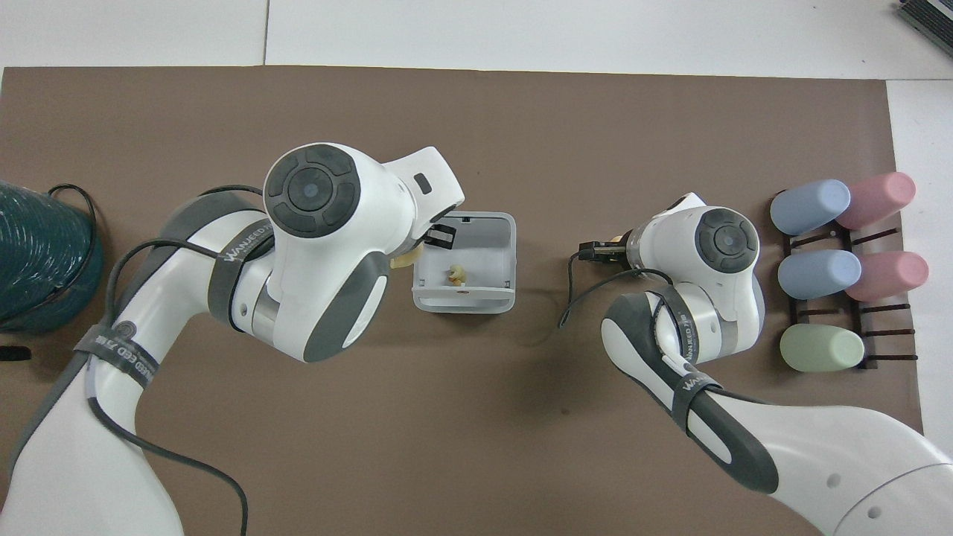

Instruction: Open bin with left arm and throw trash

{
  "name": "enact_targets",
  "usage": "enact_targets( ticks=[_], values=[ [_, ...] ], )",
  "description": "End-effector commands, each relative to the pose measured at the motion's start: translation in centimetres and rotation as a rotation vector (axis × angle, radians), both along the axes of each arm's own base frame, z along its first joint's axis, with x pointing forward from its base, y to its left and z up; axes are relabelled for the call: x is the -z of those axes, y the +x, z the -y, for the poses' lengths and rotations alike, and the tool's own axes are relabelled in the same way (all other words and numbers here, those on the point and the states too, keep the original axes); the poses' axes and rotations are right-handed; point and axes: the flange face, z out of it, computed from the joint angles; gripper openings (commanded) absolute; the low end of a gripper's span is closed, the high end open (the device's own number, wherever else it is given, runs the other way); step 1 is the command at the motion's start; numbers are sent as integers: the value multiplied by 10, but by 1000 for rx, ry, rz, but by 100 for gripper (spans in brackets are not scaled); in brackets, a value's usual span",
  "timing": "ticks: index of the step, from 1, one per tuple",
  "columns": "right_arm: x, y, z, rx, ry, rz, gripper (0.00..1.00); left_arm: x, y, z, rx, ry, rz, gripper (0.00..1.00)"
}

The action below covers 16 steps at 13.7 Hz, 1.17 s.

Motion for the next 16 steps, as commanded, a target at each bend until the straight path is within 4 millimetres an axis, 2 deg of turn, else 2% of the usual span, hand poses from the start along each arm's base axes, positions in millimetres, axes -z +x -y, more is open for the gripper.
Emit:
enact_targets(
  ticks=[1, 2, 3, 4, 6, 7, 9, 13, 14, 16],
  values=[
    [-3, -8, -3, 0, 3, 15, 5, -5, -22, 23, -13, -2, -17, 0],
    [-7, -5, -4, 11, 10, 35, 0, 0, -30, 27, -2, 1, -20, 0],
    [-7, -5, -5, 14, 13, 42, 0, 2, -31, 30, -1, -12, -3, 0],
    [-8, -5, -6, 12, 13, 44, 0, 4, -33, 35, 3, -31, 21, 6],
    [-14, -4, -7, 12, 14, 53, 0, 2, -37, 46, -11, -60, 46, 36],
    [-27, -2, -7, 13, 20, 75, 0, -1, -35, 47, -58, -85, 57, 51],
    [-58, 7, -8, 36, 34, 118, 0, -7, -27, 49, -147, -136, 82, 100],
    [-141, 1, -9, 38, 48, 190, 0, -30, -13, 42, -174, -153, 101, 100],
    [-163, -3, -9, 35, 53, 217, 0, -40, -4, 30, -194, -145, 93, 100],
    [-194, -6, -13, 33, 69, 249, 0, -61, 19, -8, -239, -90, 45, 100]
  ],
)
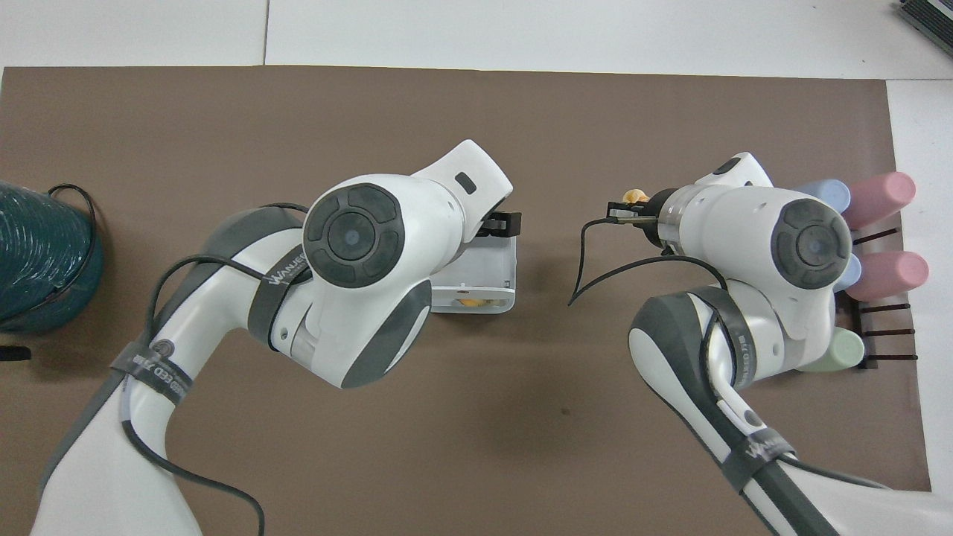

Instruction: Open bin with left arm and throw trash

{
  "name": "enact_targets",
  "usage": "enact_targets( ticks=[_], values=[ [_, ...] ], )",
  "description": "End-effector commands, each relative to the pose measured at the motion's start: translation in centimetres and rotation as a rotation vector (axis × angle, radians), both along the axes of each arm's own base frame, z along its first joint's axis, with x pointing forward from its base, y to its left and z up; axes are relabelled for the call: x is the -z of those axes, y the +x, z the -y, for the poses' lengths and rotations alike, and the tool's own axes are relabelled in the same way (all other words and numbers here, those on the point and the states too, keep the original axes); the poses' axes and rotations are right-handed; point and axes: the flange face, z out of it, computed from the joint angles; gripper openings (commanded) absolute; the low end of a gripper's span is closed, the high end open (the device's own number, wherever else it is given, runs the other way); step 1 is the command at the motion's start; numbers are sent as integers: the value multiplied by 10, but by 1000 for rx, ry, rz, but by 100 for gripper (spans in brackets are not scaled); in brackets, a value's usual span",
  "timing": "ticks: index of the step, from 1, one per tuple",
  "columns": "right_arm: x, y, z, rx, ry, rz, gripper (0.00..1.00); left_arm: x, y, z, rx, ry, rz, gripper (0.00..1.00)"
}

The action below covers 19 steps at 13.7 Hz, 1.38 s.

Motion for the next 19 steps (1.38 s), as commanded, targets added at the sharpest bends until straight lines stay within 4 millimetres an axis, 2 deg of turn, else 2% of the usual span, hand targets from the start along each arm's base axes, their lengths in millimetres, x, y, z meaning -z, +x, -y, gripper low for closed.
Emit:
enact_targets(
  ticks=[1, 2, 3, 4, 5, 6, 7, 8, 9, 12, 13, 14, 15, 16, 19],
  values=[
    [-39, -3, -11, 6, 20, 25, 0, -32, 30, -52, -59, 50, -68, 100],
    [-47, -2, -25, -14, 25, 30, 0, -41, 41, -72, -58, 60, -71, 100],
    [-51, -1, -33, -25, 28, 34, 0, -49, 52, -100, -57, 72, -69, 100],
    [-53, 0, -35, -23, 32, 33, 0, -50, 61, -129, -59, 97, -82, 100],
    [-57, -1, -51, -32, 43, 38, 0, -50, 67, -155, -54, 121, -99, 100],
    [-57, -1, -78, -30, 61, 21, 0, -52, 73, -182, -35, 143, -109, 100],
    [-55, 2, -107, -22, 79, 3, 0, -61, 79, -217, -19, 166, -101, 100],
    [-54, 5, -129, -17, 93, -5, 0, -73, 80, -241, 14, 184, -89, 100],
    [-47, 7, -149, -24, 96, -16, 0, -87, 75, -260, 45, 197, -83, 100],
    [-21, -1, -195, -80, 86, -42, 0, -98, 66, -299, 90, 260, -121, 100],
    [-12, -3, -204, -93, 78, -50, 11, -101, 59, -302, 100, 269, -142, 100],
    [-6, -6, -210, -104, 72, -57, 30, -104, 55, -305, 104, 273, -163, 100],
    [-4, -9, -213, -109, 64, -65, 76, -110, 48, -305, 106, 274, -174, 100],
    [-1, -11, -213, -105, 59, -78, 100, -114, 43, -305, 106, 274, -182, 100],
    [2, -21, -220, -109, 29, -122, 100, -121, 33, -306, 106, 274, -183, 100]
  ],
)
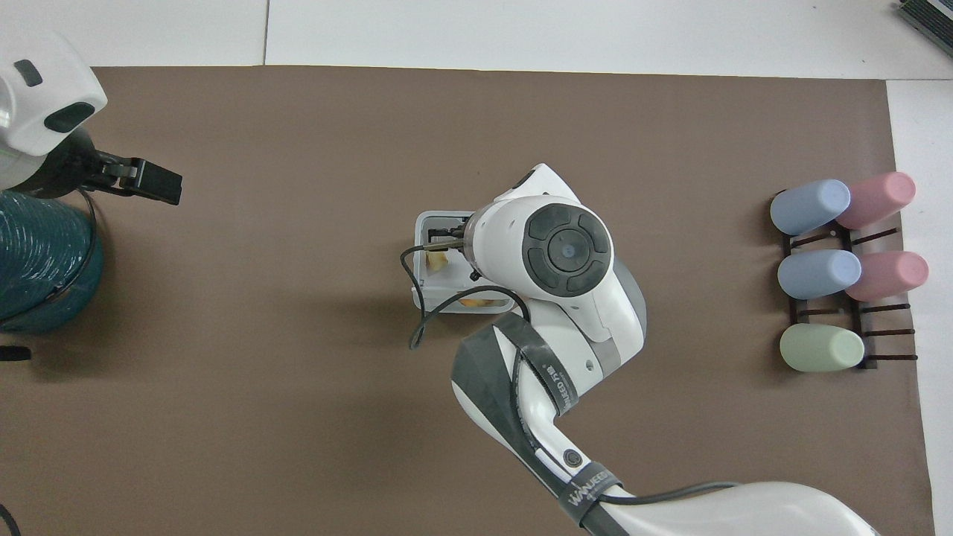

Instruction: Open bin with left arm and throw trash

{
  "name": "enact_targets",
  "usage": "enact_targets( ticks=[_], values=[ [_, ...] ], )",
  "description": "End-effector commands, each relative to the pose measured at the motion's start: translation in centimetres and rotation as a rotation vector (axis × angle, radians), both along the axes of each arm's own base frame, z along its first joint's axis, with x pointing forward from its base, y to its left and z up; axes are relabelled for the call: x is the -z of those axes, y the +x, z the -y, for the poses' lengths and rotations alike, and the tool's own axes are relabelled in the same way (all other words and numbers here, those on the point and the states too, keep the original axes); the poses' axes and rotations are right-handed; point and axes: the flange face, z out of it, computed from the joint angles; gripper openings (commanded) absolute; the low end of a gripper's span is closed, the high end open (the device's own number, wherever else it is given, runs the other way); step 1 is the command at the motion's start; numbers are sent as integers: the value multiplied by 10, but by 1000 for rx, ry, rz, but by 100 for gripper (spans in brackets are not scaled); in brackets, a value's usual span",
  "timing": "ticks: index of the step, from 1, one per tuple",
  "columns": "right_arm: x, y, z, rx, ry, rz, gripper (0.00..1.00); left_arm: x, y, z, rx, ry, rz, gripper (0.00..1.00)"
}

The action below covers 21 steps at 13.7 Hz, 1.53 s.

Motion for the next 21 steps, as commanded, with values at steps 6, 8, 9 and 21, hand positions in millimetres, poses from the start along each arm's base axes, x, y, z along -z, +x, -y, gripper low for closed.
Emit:
enact_targets(
  ticks=[6, 8, 9, 21],
  values=[
    [-52, -2, 49, 48, -118, -17, 100, -9, -16, -4, 9, 21, 4, 100],
    [-86, 3, 95, 103, -131, -9, 100, -6, -17, 1, 16, 21, -1, 100],
    [-98, 4, 120, 103, -144, -7, 100, -6, -17, 2, 19, 21, -1, 100],
    [-158, -26, 318, 162, -255, -214, 100, -7, -16, -1, 12, 21, 2, 100]
  ],
)
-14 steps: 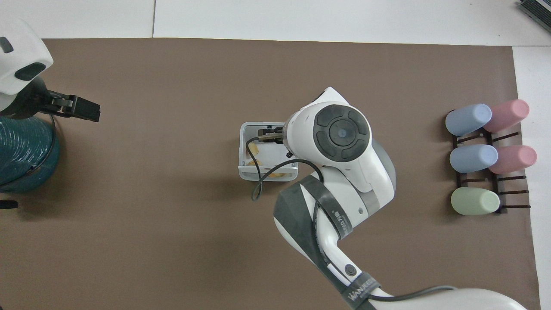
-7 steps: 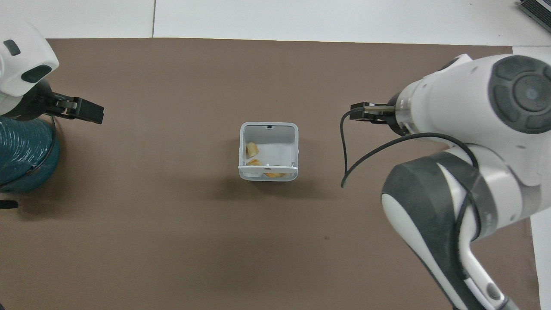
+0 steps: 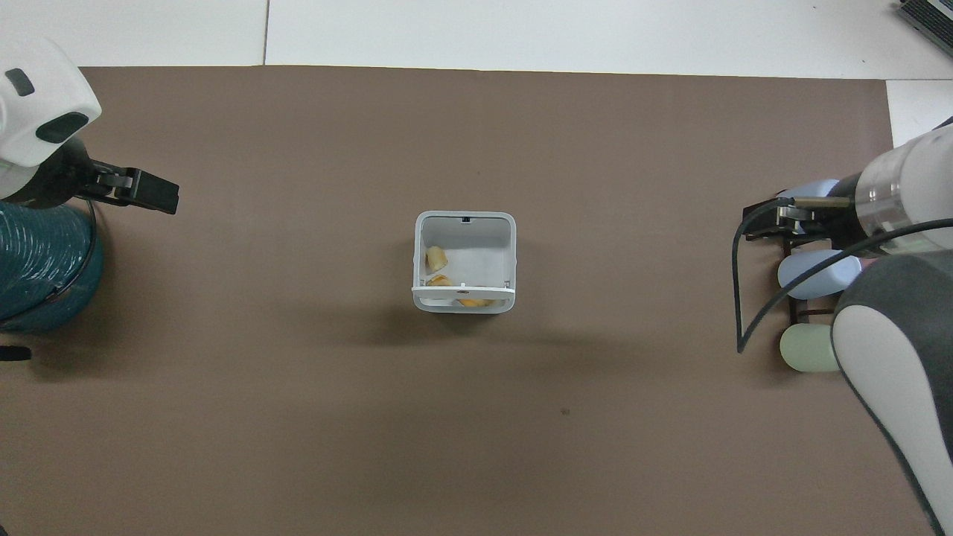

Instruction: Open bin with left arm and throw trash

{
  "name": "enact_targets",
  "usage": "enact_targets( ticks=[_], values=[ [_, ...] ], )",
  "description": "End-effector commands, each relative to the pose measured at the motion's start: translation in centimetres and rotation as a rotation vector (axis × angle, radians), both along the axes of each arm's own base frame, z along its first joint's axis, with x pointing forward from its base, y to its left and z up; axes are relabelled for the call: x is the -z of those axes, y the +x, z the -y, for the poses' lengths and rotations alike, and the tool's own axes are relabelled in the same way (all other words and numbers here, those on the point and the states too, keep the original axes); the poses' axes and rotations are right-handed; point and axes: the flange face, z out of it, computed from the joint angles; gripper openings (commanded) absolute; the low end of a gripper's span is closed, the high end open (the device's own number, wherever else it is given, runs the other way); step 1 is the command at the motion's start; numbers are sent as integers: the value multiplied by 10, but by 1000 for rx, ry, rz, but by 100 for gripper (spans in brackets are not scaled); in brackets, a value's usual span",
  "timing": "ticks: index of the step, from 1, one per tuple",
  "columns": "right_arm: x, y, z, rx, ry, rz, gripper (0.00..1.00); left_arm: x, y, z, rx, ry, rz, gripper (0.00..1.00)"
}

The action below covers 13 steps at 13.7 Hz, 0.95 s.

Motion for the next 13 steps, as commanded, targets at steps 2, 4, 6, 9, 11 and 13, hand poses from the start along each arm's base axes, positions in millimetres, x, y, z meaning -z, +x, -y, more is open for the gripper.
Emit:
enact_targets(
  ticks=[2, 4, 6, 9, 11, 13],
  values=[
    [3, -11, 7, -10, -2, -9, 100, -2, -8, 1, 13, 19, 9, 100],
    [3, -9, 16, 8, 21, -10, 100, -2, -9, 3, 18, 19, 9, 100],
    [2, -7, 25, -15, 26, -16, 100, -2, -9, 5, 21, 19, 9, 100],
    [-2, -6, 25, -58, 25, -15, 100, -2, -9, 4, 21, 19, 9, 100],
    [-4, -5, 25, -67, 26, -25, 100, -2, -8, 4, 22, 17, 10, 100],
    [-6, -5, 23, -107, 43, -24, 100, -2, -8, 3, 24, 19, 10, 100]
  ],
)
